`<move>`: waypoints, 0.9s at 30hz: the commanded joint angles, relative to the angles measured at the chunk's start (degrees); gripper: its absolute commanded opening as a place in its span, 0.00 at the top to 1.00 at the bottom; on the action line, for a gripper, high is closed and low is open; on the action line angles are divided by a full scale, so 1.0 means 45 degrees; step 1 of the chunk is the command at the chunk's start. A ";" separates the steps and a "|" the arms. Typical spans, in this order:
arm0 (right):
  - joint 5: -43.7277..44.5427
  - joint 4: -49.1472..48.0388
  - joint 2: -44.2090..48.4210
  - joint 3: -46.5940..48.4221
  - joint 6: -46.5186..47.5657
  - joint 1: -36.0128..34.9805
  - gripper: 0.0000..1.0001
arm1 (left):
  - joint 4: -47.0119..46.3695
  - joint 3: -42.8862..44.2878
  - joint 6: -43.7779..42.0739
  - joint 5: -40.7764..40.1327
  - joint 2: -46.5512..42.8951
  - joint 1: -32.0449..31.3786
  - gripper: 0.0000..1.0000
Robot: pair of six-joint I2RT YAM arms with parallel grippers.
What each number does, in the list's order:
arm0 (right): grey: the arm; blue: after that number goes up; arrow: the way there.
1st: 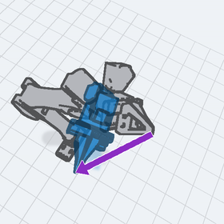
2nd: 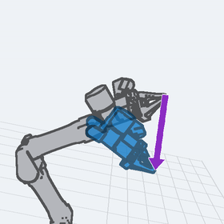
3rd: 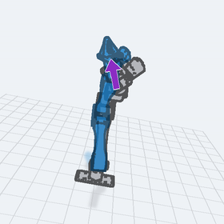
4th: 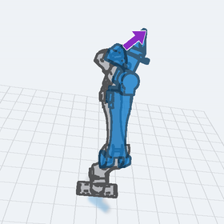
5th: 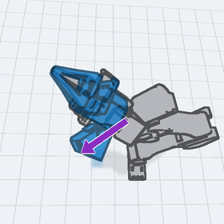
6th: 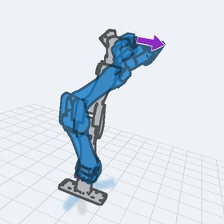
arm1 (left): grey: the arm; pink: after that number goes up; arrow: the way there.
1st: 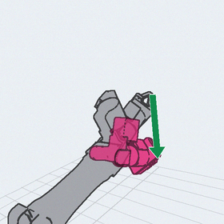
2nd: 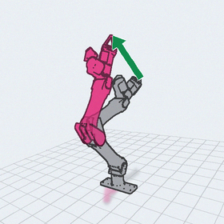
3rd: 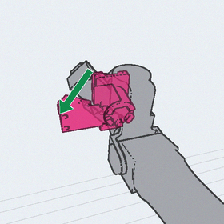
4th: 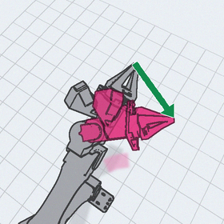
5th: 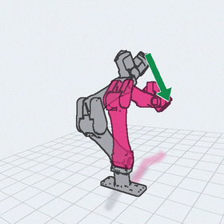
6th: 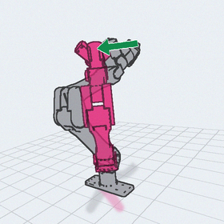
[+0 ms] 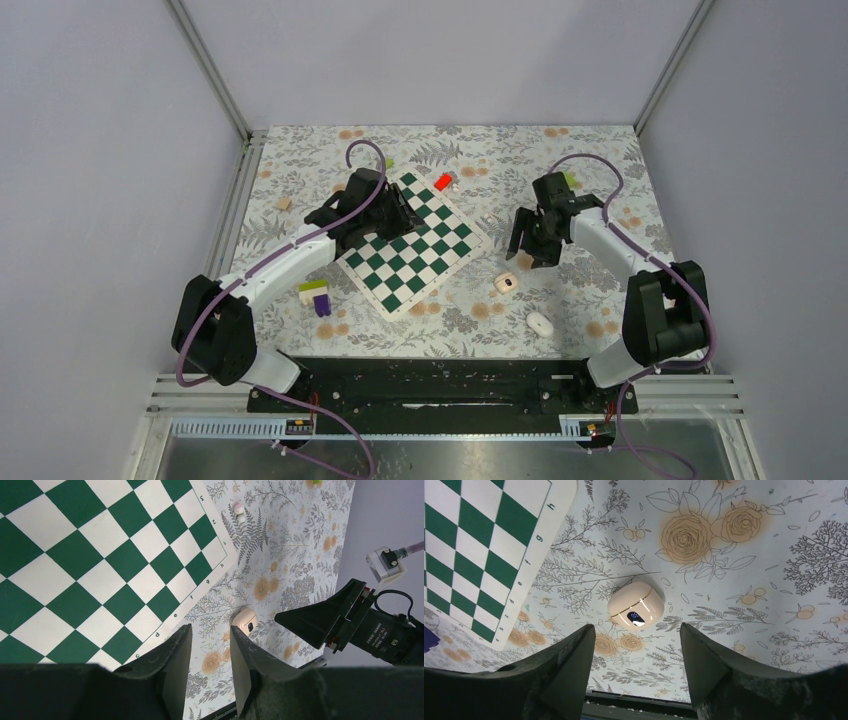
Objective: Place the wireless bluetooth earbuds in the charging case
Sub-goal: Place the charging case at the center of the board, then pick up the charging case at the center of the board.
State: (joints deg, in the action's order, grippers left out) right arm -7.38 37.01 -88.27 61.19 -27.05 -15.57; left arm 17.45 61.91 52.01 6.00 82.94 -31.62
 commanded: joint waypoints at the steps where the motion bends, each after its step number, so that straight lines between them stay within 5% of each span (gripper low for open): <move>1: 0.1165 0.0469 -0.0039 -0.0081 -0.0857 -0.0206 0.29 | -0.0519 0.0485 -0.0203 0.0149 -0.0029 -0.0044 0.66; 10: 0.2756 0.0444 0.2130 -0.2205 -0.2538 -0.0260 0.06 | -0.0514 0.0526 -0.0353 0.0128 -0.0213 -0.0069 0.66; 17: 0.3178 0.1022 0.5153 -0.4396 -0.4835 -0.0270 0.09 | -0.0488 0.0575 -0.0371 0.0124 -0.0211 -0.0118 0.66; 27: 0.3393 0.1543 0.5562 -0.6168 -0.7426 -0.0270 0.08 | -0.0485 0.0494 -0.0415 0.0256 -0.0182 -0.0181 0.66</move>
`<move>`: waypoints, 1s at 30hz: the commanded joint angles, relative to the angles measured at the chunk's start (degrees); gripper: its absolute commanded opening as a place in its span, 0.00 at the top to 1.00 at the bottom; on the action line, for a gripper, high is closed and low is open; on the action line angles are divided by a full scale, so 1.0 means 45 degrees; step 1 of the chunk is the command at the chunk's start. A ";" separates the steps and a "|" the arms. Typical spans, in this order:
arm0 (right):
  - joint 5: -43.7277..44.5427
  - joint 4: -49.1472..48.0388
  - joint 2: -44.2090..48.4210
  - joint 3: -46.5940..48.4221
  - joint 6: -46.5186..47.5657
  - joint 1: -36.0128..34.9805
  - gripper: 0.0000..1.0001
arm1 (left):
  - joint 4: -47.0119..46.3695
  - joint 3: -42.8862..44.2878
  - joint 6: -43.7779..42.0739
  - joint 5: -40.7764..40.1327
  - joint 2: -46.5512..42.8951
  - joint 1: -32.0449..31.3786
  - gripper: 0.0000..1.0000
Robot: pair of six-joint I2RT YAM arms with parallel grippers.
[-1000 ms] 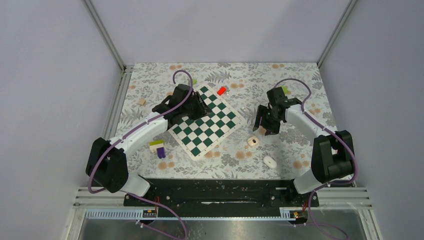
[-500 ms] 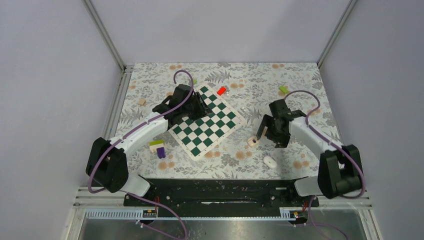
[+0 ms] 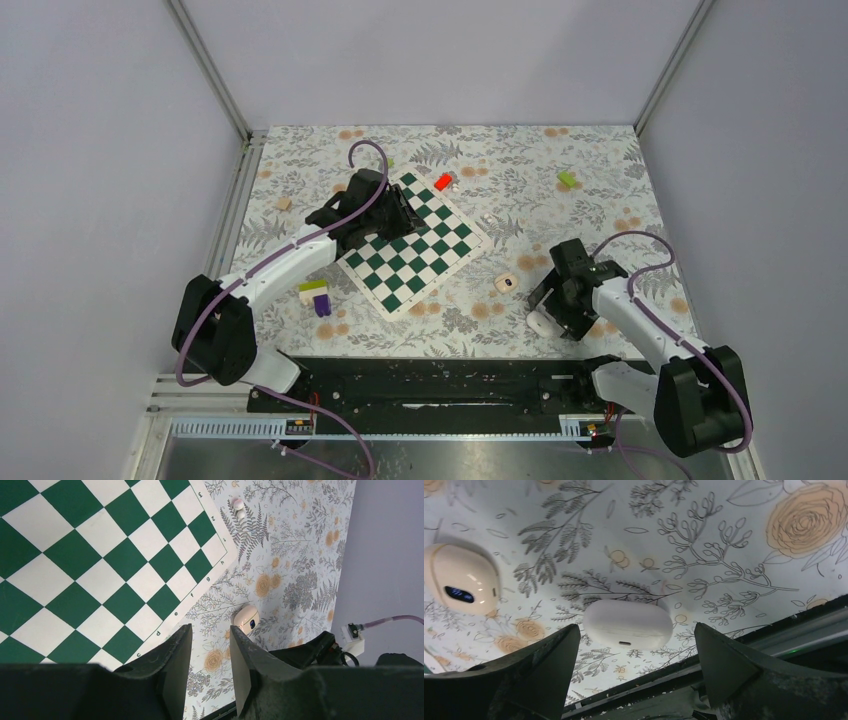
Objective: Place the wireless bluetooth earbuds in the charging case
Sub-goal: Pick up the charging case at the center of the board.
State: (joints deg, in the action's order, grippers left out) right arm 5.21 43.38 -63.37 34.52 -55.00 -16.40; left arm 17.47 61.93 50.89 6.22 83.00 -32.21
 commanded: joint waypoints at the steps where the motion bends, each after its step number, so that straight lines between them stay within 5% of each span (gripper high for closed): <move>1: 0.0440 -0.0078 -0.0095 -0.0293 -0.1105 -0.0085 0.08 | -0.0488 0.0477 -0.0159 0.0201 -0.0209 -0.0048 0.66; 14: -0.1459 -0.1041 -0.1657 -0.0378 -0.0296 -0.0085 0.16 | -0.0556 0.0405 -0.0102 0.0234 -0.0253 -0.0086 0.66; 30: -0.3162 -0.2164 -0.0309 0.0683 -0.0557 -0.0091 0.34 | -0.0597 0.0490 -0.0204 0.0414 -0.0237 -0.0145 0.66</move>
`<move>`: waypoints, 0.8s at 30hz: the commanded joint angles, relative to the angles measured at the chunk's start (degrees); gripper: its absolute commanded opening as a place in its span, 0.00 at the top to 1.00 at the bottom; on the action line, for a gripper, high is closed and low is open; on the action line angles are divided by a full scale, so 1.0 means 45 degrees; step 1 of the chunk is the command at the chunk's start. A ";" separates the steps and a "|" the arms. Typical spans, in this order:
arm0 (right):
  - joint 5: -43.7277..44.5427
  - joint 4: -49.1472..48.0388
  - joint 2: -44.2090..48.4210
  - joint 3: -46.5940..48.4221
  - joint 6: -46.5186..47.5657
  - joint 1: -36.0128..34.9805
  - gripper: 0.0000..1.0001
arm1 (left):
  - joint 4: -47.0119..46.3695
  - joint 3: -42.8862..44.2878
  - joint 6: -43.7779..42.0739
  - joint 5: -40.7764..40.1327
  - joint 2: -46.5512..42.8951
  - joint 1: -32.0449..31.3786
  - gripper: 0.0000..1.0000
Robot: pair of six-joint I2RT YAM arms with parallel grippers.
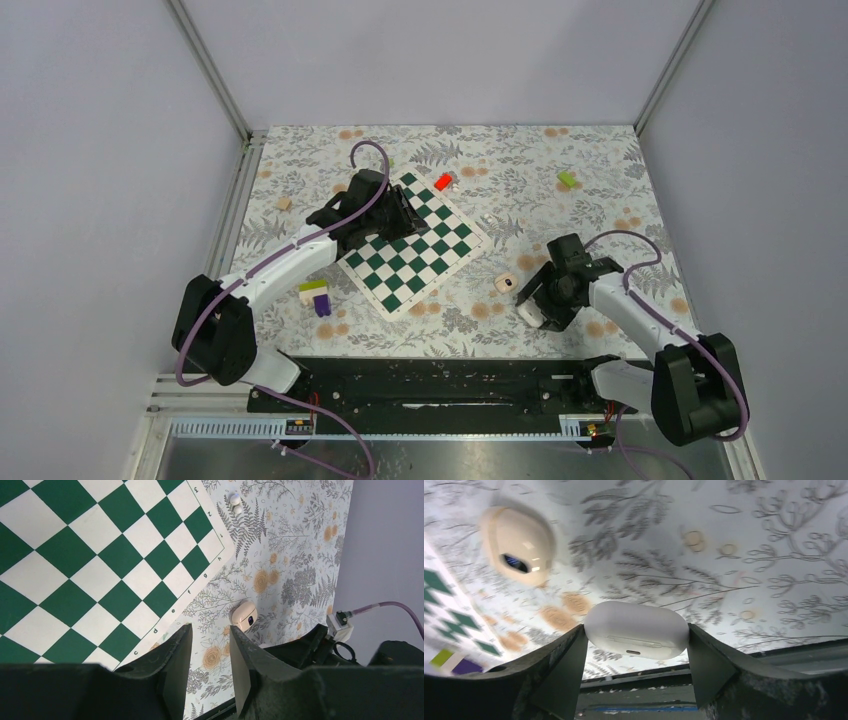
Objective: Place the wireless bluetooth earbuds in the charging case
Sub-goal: Pick up the charging case at the center of the board.
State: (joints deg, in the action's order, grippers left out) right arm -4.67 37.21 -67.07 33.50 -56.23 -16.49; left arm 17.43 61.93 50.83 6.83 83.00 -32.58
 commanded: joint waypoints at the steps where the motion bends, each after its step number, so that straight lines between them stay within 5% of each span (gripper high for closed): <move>1: -0.0913 -0.0824 0.0507 0.1174 -0.0355 -0.0066 0.35 | -0.0577 0.0509 -0.0232 0.0296 -0.0236 -0.0060 0.66; 18: -0.0859 -0.2519 -0.5991 0.6040 -0.1559 0.1413 0.32 | -0.0459 -0.0108 -0.0479 -0.0236 -0.1293 -0.0060 0.65; 24: -0.2308 -0.2818 -0.7207 0.6478 -0.0562 0.1414 0.12 | -0.0375 -0.0240 -0.0516 -0.0441 -0.1367 -0.0036 0.64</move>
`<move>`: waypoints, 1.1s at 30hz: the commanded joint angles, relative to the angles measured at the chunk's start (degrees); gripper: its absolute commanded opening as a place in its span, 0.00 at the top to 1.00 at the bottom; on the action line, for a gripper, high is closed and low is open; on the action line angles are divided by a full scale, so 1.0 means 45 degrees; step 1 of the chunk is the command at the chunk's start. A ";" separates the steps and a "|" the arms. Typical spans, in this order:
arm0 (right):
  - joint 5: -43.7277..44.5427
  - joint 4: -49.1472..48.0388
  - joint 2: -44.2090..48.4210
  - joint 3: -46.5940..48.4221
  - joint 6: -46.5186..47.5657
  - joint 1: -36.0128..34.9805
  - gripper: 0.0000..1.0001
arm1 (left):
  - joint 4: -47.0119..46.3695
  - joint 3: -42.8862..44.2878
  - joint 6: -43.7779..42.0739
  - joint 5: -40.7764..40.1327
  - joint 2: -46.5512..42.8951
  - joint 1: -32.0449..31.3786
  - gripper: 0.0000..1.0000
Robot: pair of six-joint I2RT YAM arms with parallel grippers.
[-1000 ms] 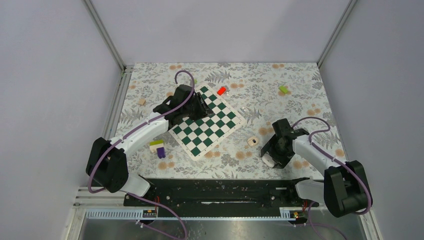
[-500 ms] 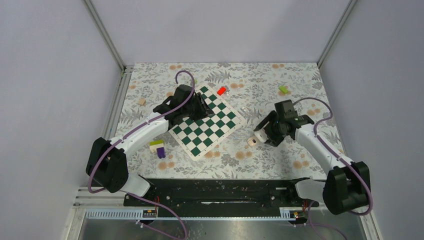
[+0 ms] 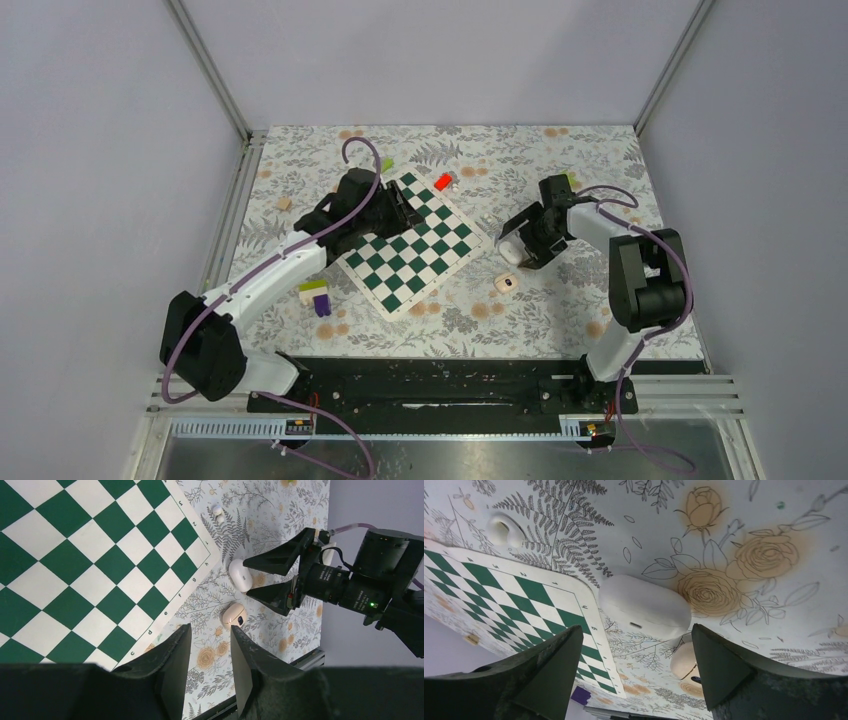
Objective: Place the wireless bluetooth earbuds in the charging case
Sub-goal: Pick up the charging case at the center of the board.
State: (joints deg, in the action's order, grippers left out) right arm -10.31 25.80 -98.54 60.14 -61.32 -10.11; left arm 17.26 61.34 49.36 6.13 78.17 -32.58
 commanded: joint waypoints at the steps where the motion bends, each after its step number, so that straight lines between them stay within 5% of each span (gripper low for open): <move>1: -0.1109 -0.0294 -0.0180 0.0517 0.0923 -0.0005 0.09 | -0.0365 -0.0098 -0.0189 -0.0261 -0.0241 -0.0044 0.64; 8: -0.1663 0.0236 0.0541 0.0407 0.4877 -0.0017 0.09 | -0.0486 0.0085 -0.0174 -0.0002 0.0193 -0.0040 0.64; 15: 0.0879 0.1999 0.0907 0.1381 0.8162 -0.0261 0.17 | -0.0634 0.0243 -0.0053 0.0184 0.0486 -0.0062 0.64; 24: -0.0020 0.2779 -0.0931 0.3012 0.9244 -0.0372 0.36 | -0.0611 0.0211 0.0014 0.0127 0.0361 -0.0052 0.64; 33: -0.0153 0.3780 -0.2371 0.4160 0.9772 -0.0969 0.42 | -0.0643 0.0194 0.0065 0.0111 0.0288 -0.0064 0.64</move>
State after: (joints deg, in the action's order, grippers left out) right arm -10.17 39.33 -107.87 75.85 -19.38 -12.93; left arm 16.75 61.25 49.50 6.24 80.51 -32.58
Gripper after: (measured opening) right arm 0.608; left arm 0.353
